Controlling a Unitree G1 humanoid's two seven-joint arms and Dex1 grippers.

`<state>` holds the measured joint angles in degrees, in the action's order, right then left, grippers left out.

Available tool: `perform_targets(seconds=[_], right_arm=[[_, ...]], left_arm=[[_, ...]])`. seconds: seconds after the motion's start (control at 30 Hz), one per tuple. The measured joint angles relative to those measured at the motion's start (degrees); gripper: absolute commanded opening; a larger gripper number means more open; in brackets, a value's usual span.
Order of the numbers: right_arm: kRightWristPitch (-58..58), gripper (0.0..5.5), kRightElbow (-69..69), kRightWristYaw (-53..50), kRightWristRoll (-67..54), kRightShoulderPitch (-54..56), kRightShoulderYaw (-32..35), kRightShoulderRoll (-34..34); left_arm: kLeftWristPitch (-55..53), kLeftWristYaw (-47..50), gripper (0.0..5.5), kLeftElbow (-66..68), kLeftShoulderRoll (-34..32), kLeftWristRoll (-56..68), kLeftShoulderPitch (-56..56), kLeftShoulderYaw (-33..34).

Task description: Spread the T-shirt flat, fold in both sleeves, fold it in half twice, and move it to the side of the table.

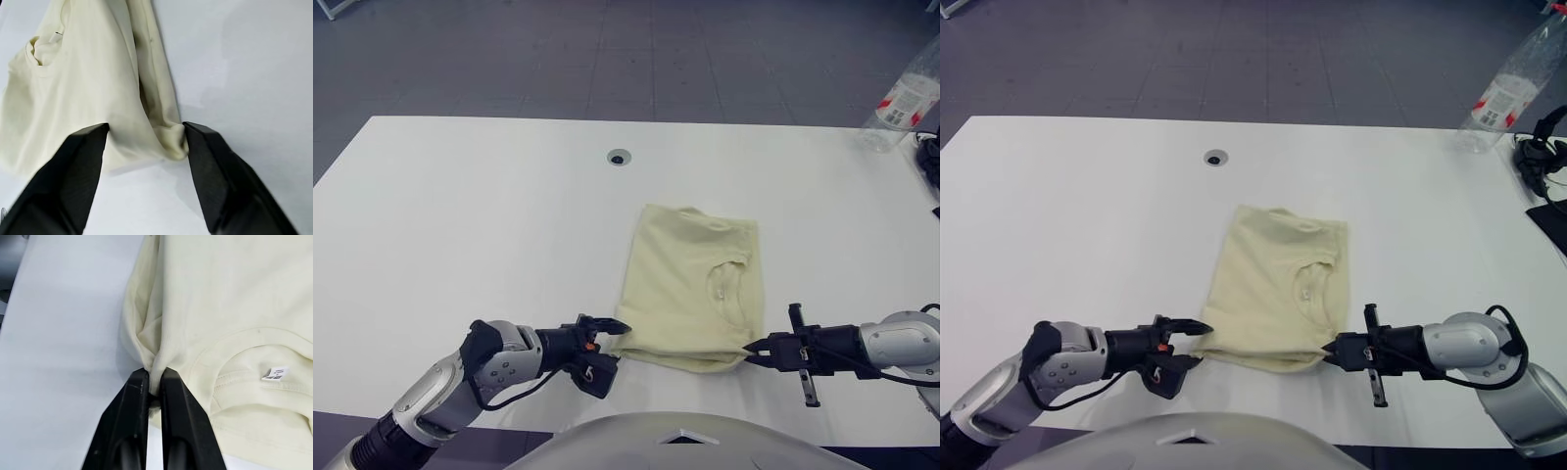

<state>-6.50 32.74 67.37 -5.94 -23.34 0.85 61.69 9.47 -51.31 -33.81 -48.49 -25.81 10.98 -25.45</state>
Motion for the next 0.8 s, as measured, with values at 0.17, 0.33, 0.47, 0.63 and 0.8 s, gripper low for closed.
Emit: perform_targets(seconds=[0.17,0.33,0.47,0.63,0.8], right_arm=[[0.0,0.16,0.0,-0.1,0.0,0.0,-0.3,0.0],[0.0,0.16,0.3,-0.1,0.0,0.0,-0.3,0.0],[0.0,0.16,0.6,-0.1,0.0,-0.1,-0.3,0.0],[0.1,0.16,0.9,0.0,-0.1,-0.2,-0.3,0.0],[2.6,0.16,1.2,2.6,-3.3,-1.5,2.8,0.7]], left_arm=[[0.4,-0.2,1.21,0.4,0.0,-0.9,0.3,0.0],[0.4,-0.7,0.39,0.6,0.0,-1.1,0.6,0.0],[0.4,-0.8,0.24,0.7,0.0,-1.1,0.6,0.0],[-0.1,-2.0,0.23,0.4,0.0,2.4,0.8,0.8],[1.1,-4.6,0.22,-3.8,-3.6,13.0,2.9,6.2]])
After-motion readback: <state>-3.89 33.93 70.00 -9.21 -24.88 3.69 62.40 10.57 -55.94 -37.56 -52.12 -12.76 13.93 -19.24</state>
